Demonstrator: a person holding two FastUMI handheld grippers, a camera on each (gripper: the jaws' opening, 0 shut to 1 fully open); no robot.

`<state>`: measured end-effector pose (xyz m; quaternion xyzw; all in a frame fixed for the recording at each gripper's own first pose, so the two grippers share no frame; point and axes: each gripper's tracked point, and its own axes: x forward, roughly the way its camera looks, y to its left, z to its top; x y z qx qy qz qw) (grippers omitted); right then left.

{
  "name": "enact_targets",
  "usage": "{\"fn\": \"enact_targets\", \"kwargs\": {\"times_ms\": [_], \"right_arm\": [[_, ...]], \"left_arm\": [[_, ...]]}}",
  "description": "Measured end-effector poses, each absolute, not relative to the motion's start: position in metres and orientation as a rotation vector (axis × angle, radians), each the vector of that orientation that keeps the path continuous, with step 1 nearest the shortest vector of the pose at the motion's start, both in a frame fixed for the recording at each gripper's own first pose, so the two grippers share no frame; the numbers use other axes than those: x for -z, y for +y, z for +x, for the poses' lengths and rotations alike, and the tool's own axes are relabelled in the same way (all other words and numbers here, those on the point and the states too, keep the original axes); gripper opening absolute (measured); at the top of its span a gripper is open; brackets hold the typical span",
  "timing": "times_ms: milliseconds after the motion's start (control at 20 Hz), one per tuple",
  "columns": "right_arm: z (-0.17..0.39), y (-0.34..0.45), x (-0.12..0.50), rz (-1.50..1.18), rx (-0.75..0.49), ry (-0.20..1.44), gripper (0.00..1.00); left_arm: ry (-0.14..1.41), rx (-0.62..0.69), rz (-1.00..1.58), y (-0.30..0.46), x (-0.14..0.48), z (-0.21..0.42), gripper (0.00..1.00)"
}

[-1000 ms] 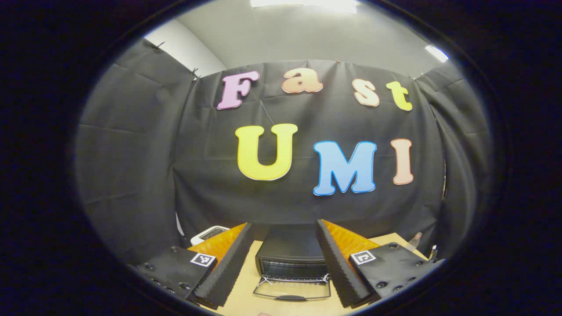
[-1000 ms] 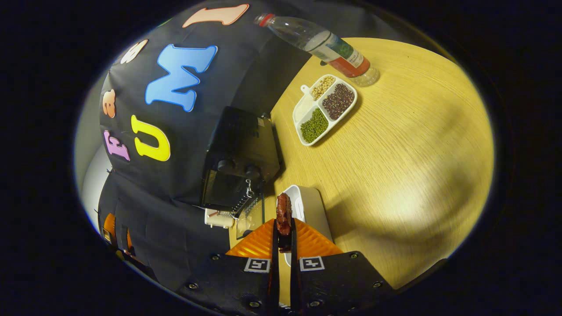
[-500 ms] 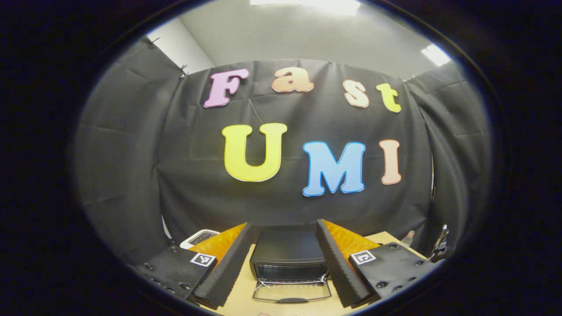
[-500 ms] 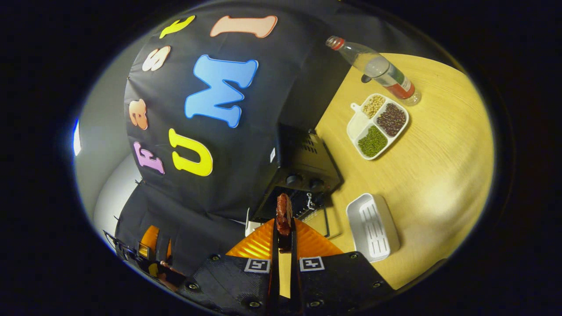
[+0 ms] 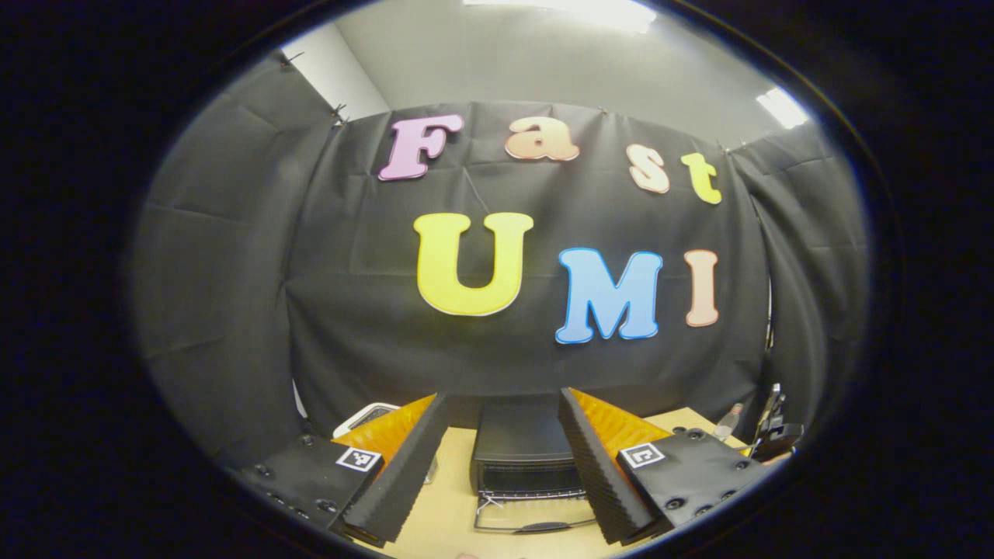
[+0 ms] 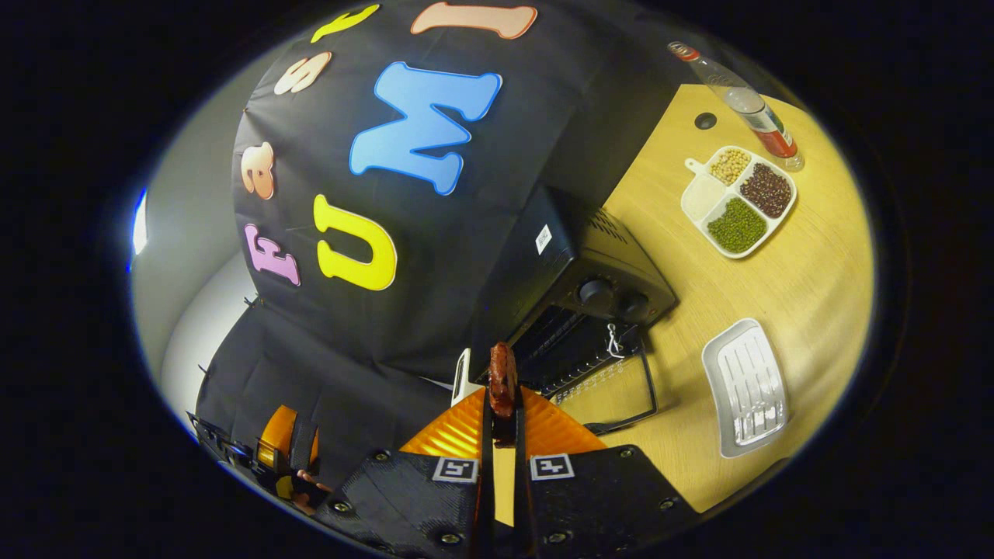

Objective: Open the electric oven with the left hand, put the food in, and close the electric oven.

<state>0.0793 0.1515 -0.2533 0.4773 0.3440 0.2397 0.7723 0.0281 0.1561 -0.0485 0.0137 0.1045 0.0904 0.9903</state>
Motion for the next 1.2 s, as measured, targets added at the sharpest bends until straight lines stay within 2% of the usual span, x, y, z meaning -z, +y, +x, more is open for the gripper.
{"fn": "enact_targets", "kwargs": {"times_ms": [250, 400, 450, 650, 750, 800, 850, 900, 1200], "right_arm": [[0.094, 0.183, 0.262, 1.031, -0.523, 0.775, 0.10], [0.102, 0.197, 0.271, 1.034, -0.511, 0.794, 0.10], [0.107, 0.202, 0.276, 1.038, -0.505, 0.802, 0.10], [0.132, 0.223, 0.294, 1.087, -0.487, 0.819, 0.10], [0.149, 0.231, 0.307, 1.110, -0.450, 0.810, 0.10], [0.156, 0.235, 0.314, 1.118, -0.425, 0.808, 0.10], [0.161, 0.239, 0.321, 1.126, -0.405, 0.810, 0.10], [0.166, 0.244, 0.330, 1.134, -0.387, 0.815, 0.10], [0.190, 0.266, 0.373, 1.161, -0.280, 0.813, 0.10]], "left_arm": [[0.198, -0.220, 0.022, 0.191, 0.041, 0.021, 0.93], [0.208, -0.220, 0.011, 0.202, 0.043, 0.019, 0.99], [0.205, -0.222, 0.013, 0.206, 0.042, 0.018, 0.96], [0.219, -0.214, 0.023, 0.217, 0.048, 0.014, 0.98], [0.244, -0.210, 0.030, 0.223, 0.054, 0.011, 0.99], [0.251, -0.209, 0.035, 0.227, 0.055, 0.009, 0.93], [0.255, -0.207, 0.039, 0.230, 0.057, 0.008, 0.96], [0.260, -0.208, 0.042, 0.234, 0.058, 0.007, 0.94], [0.295, -0.238, 0.045, 0.272, 0.062, -0.010, 0.99]]}}
